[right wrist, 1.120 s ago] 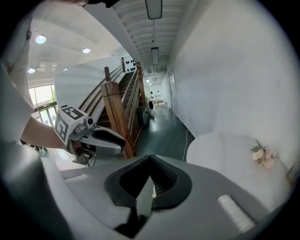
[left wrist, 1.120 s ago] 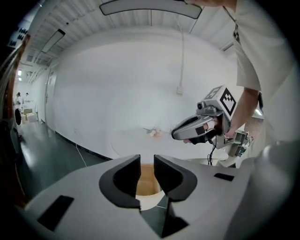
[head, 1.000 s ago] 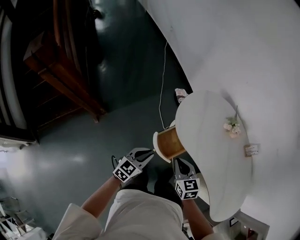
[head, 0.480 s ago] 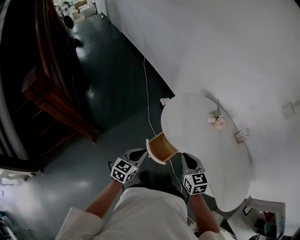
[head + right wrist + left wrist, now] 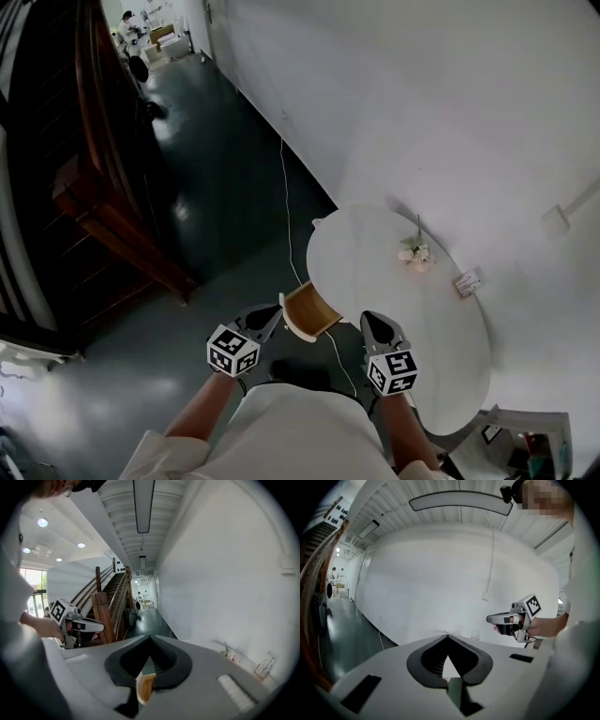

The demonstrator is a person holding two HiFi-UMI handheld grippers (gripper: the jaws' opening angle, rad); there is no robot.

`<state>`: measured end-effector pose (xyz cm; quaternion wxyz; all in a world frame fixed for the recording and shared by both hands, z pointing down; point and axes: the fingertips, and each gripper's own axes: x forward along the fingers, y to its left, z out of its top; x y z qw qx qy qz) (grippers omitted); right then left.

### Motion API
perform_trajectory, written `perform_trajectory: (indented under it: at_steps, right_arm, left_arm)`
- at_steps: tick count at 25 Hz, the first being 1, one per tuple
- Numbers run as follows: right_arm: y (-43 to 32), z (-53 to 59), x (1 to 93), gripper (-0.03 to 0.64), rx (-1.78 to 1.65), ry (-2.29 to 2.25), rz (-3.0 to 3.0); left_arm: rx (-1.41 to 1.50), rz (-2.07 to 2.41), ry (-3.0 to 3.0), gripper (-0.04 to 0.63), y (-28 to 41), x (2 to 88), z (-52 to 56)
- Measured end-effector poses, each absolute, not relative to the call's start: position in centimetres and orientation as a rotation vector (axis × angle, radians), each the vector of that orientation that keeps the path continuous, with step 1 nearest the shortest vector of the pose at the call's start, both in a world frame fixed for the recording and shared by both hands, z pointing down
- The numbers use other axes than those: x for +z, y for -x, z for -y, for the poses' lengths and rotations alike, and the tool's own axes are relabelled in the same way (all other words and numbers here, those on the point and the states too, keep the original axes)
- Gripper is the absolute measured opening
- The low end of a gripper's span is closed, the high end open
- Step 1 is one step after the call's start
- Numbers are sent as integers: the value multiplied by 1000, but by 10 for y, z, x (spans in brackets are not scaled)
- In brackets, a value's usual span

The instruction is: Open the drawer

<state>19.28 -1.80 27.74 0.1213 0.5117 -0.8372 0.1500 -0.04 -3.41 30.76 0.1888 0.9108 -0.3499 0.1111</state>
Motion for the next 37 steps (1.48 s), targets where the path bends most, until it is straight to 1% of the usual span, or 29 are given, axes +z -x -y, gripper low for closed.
perform_trajectory:
  at_steps: [6,10,13,23,37]
  right_arm:
    - [-204,17,249,11,311,-1439,2508]
    - [-208,15,238,11,253,-1427,2545]
    - [-209,15,235,11,226,-1414,2555]
    - [-214,22,237,11,245,-1405,2576]
    - [-209,29,236,11,233,-1384,2578]
  left_arm:
    - [253,1021,-2606,6,-11,275,28]
    - [304,1080,-2671,6,-17,262,23]
    - [282,1091,-2675,6,-21,256,22]
    - [264,1106,-2668,6,-29,253,25]
    - [262,1135,-2665,6,-19,249,30]
